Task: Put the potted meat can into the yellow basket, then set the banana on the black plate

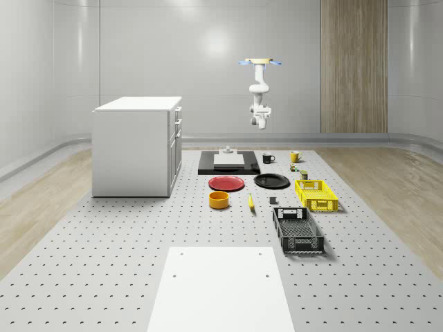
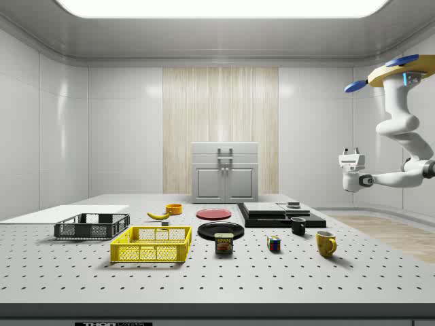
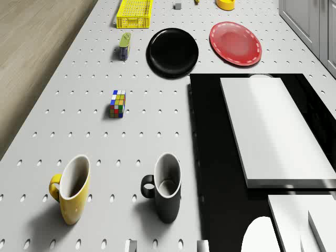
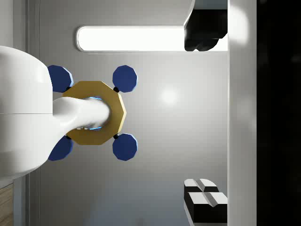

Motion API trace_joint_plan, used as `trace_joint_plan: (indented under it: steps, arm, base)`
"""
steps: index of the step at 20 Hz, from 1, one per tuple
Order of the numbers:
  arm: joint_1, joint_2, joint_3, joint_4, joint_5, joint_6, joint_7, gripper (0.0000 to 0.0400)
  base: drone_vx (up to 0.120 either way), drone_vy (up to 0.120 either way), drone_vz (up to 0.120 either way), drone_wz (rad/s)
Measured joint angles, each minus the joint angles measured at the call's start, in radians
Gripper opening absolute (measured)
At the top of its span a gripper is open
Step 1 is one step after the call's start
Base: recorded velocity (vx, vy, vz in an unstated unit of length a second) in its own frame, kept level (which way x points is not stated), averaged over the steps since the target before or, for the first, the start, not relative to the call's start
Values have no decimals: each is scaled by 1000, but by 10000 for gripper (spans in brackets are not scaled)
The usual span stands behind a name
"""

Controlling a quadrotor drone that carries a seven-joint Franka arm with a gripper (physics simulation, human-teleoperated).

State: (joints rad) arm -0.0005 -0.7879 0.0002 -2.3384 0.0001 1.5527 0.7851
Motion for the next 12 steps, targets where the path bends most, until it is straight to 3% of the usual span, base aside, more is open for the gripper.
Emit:
trace_joint_plan:
  steps: [4, 8, 12]
  arm:
    - [-2, 13, 1, 85, 1, -69, -1, 400]
    - [-3, 40, 2, 170, 1, -124, -2, 400]
    - [-4, 65, 3, 236, 2, -162, -2, 400]
  base:
    - [0, 0, 0, 0]
    - [0, 120, 0, 0]
    - [120, 120, 0, 0]
